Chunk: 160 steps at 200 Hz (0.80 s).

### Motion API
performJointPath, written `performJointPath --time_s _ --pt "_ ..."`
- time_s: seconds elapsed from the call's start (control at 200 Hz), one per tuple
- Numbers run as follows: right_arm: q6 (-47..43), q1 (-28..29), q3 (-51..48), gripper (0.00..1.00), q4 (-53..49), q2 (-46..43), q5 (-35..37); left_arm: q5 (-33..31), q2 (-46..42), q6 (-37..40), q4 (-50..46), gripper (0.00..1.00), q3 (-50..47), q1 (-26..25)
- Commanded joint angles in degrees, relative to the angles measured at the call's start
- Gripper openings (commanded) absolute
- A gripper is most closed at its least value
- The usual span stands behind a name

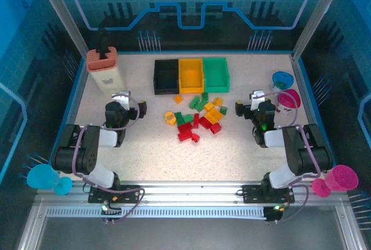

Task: Sort the legos into containers by color
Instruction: Move the container to the top-center of the table.

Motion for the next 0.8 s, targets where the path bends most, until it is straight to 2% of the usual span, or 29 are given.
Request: performJointPath --time_s 0.0,0.795 --pt "-1.0 -0.2 1.0 1.00 0.0 -0.5 -1.3 0.5 -0.6 -0.1 0.2 0.99 0.7 0.5" --pt "-1.6 -0.2 1.2 1.00 -0.5 -0.5 -3.1 0.5 -0.7 -0.2 0.2 0.99 0.7 0.5"
